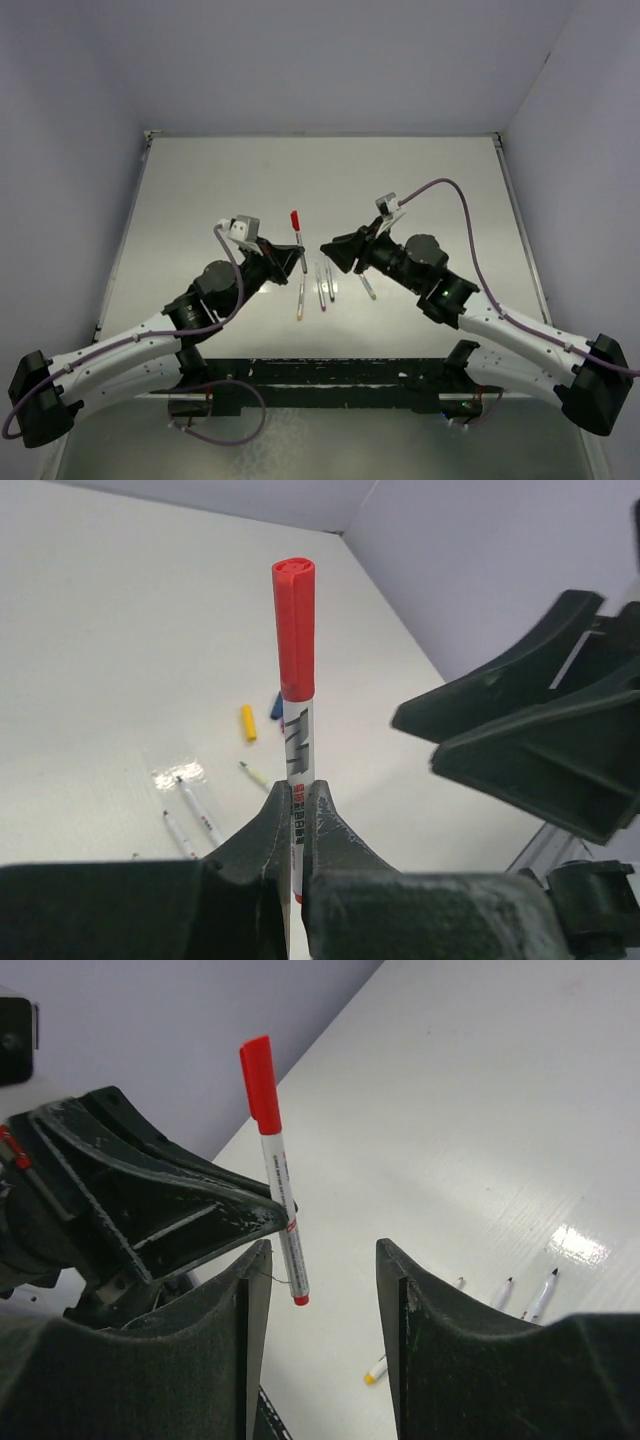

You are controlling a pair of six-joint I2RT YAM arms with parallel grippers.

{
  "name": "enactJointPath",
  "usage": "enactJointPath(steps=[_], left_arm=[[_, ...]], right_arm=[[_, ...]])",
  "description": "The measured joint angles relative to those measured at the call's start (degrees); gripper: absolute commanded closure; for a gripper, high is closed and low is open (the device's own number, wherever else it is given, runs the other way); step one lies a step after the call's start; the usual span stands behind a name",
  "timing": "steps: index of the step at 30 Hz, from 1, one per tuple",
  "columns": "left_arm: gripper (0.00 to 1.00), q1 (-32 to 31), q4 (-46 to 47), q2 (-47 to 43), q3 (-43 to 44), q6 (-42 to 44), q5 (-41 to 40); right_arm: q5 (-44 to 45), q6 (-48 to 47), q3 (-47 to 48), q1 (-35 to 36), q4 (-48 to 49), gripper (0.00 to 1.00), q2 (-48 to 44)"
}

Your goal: Insert the pens into the pen caps

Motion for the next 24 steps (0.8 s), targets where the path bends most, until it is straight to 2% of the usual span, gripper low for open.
enactJointPath(steps=[5,8,12,16,21,24], left_arm=[[1.0,0.68,-7.74,-0.17,0.26,-0.76,-5.11],[1.0,4.17,-12.74,2.97,3.02,-0.59,-4.79],[1.0,15.32,-14.8,9.68,6.8,-0.63,2.67],[1.0,26.23,-15.74,18.82,9.6,0.28,12.13],[1.0,29.59,-19.34,30.34,15.34,3.74,20.13],[1.0,29.94,-20.48,35.3,18.01,5.6,22.97]], right_arm=[[4.61,0.59,2.47,0.02,-7.56,0.52,-2.58],[10.91,3.74,4.68,0.0,-15.74,0.52,-2.43],[19.15,8.59,8.52,-0.17,-29.55,0.52,0.94],[22.82,10.75,10.12,-0.52,-38.34,0.53,3.93],[24.52,11.91,10.19,-2.84,-43.89,0.57,4.57],[23.65,12.24,9.97,-7.41,-44.76,0.58,4.28]])
